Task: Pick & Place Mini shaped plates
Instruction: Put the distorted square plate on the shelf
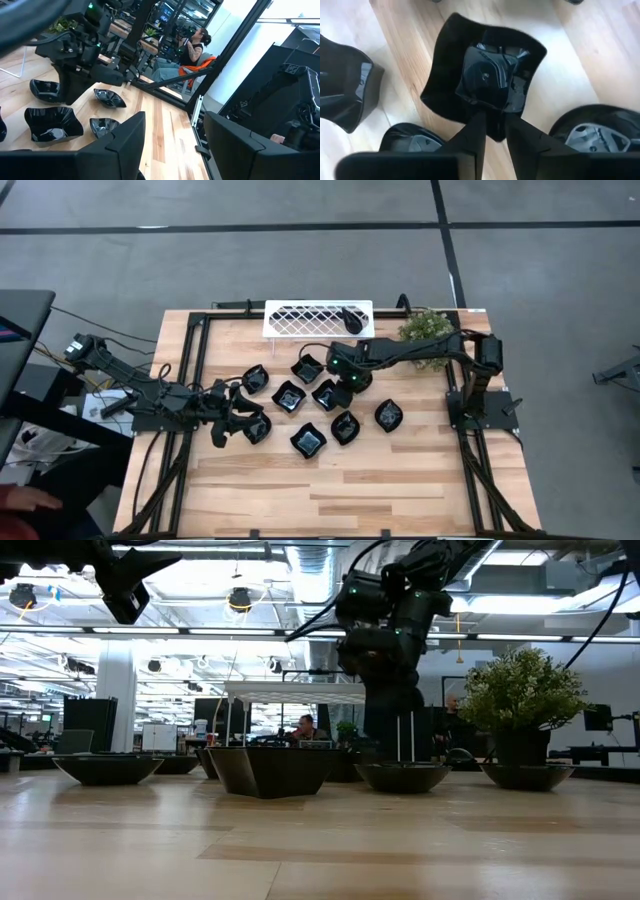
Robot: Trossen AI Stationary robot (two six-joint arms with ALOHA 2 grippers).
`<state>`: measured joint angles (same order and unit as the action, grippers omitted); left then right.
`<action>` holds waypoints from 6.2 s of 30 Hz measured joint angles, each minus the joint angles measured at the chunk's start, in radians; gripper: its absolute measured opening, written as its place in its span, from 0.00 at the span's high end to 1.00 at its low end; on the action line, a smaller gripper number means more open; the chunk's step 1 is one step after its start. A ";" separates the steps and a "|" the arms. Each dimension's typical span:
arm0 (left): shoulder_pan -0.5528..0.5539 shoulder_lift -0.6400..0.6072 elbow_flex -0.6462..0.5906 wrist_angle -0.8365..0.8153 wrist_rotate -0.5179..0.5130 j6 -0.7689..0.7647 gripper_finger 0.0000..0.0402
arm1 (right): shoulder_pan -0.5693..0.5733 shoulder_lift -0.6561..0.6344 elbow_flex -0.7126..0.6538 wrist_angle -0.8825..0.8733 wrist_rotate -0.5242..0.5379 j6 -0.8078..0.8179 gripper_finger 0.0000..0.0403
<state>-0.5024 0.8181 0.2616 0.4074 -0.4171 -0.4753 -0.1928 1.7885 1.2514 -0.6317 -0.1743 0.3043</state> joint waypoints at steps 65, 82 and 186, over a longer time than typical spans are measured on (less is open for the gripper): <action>0.000 0.000 0.000 0.020 0.000 0.007 0.49 | 0.003 0.098 0.000 0.070 0.087 -0.045 0.72; 0.000 0.000 0.000 0.020 0.000 0.007 0.49 | 0.003 0.097 0.000 0.065 0.097 -0.041 0.99; 0.000 0.000 0.000 0.029 -0.001 0.026 0.49 | -0.351 0.065 0.460 -0.124 0.094 0.100 1.00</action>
<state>-0.5022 0.8177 0.2619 0.4362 -0.4179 -0.4496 -0.5436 1.8538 1.7114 -0.7559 -0.0803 0.4040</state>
